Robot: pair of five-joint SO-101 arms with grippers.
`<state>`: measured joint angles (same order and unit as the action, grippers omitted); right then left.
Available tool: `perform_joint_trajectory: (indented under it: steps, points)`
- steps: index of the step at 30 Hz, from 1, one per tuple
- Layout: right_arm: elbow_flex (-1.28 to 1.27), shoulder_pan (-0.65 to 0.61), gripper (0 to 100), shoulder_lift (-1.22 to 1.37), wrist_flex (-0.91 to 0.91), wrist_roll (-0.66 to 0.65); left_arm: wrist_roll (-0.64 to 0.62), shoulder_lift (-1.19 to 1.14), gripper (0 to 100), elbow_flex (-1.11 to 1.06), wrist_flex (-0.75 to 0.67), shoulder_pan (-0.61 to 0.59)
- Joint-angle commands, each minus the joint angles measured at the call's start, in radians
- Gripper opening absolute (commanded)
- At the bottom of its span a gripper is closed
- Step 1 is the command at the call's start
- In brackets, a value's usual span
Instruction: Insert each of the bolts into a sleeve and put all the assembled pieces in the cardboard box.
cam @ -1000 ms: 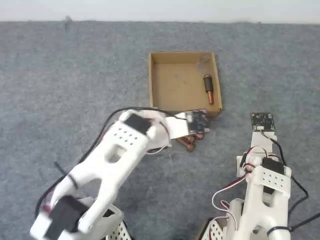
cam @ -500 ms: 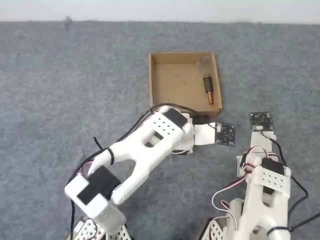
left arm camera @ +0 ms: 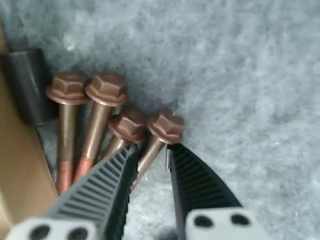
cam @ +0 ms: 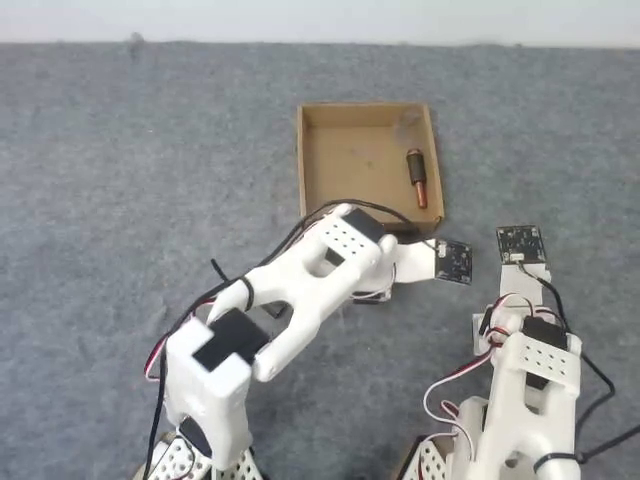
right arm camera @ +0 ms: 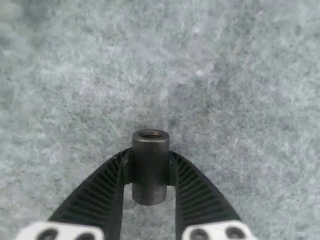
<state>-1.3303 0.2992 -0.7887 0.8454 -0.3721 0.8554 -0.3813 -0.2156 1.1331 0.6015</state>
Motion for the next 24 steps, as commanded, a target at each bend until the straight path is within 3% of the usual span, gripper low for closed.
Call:
perform_joint_trajectory:
  steps: [1, 13, 24]
  points:
    - [0.008, 0.005, 0.6, -0.038, -0.015, -0.018, 0.000, -0.049, 9, 0.111, 0.046, 0.002]
    - [0.008, 0.005, 0.6, -0.038, -0.018, -0.018, -0.014, -0.077, 9, 0.124, 0.164, 0.064]
    - [0.008, 0.008, 0.6, -0.036, -0.030, -0.018, -0.215, -0.075, 1, 0.094, 0.121, 0.104]
